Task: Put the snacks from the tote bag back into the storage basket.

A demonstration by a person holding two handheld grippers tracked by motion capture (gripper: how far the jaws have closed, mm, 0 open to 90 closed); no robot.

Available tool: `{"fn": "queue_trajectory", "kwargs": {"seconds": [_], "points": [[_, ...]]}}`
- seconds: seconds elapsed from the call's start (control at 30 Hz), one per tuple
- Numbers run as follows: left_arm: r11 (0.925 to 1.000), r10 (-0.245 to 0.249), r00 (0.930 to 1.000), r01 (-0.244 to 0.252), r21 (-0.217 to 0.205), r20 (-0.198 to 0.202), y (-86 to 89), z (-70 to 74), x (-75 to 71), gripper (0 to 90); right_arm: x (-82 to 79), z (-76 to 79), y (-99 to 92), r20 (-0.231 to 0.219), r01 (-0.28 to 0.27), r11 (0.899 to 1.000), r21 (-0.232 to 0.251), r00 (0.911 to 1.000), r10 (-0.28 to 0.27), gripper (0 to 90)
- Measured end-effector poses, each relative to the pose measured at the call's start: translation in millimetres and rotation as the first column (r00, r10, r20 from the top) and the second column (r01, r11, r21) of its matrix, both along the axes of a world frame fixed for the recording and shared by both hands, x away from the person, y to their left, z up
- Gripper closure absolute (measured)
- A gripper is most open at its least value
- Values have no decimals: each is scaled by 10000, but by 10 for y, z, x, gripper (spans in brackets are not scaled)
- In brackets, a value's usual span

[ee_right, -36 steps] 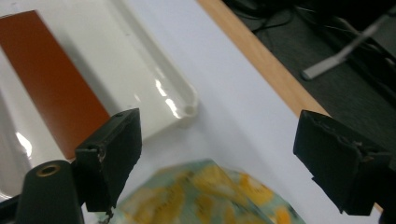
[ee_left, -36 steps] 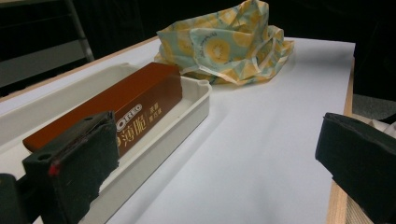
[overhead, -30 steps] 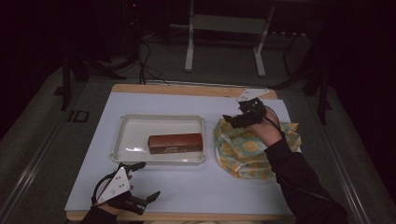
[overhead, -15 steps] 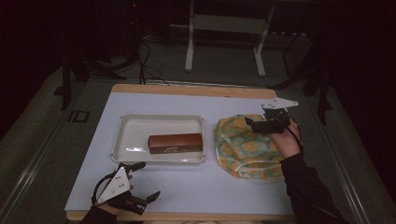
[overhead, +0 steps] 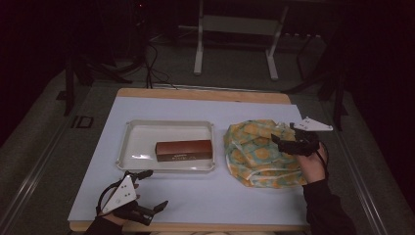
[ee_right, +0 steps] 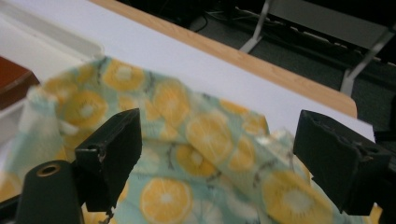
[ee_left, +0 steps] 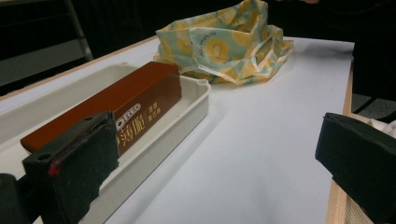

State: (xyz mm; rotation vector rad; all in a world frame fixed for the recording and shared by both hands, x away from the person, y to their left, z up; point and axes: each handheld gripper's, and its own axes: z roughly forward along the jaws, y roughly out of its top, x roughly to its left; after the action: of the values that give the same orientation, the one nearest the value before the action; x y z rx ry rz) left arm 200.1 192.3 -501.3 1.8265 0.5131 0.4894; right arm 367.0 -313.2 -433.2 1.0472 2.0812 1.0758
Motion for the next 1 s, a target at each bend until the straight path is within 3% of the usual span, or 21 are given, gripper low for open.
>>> {"fn": "queue_trajectory", "kwargs": {"seconds": [0.3, 0.53, 0.73, 1.0], "points": [[10000, -2, 10000, 2, 40, 2, -5, -3, -3, 0, -186, -203, -91, 265, 443, 9989, 143, 9987, -446, 154], [10000, 0, 10000, 0, 37, 10, -3, -2, -5, 0, -348, -300, -161, 298, 550, 9983, 206, 9980, -556, 154], [10000, -38, 10000, 38, 59, 23, -5, 0, -13, 0, -530, -357, -202, 335, 541, 9971, 544, 9979, -559, 149], [9999, -140, 9999, 139, 97, 40, -14, 3, -33, 0, -758, -441, -189, 884, 601, 9972, 443, 9940, -638, 146]]}}
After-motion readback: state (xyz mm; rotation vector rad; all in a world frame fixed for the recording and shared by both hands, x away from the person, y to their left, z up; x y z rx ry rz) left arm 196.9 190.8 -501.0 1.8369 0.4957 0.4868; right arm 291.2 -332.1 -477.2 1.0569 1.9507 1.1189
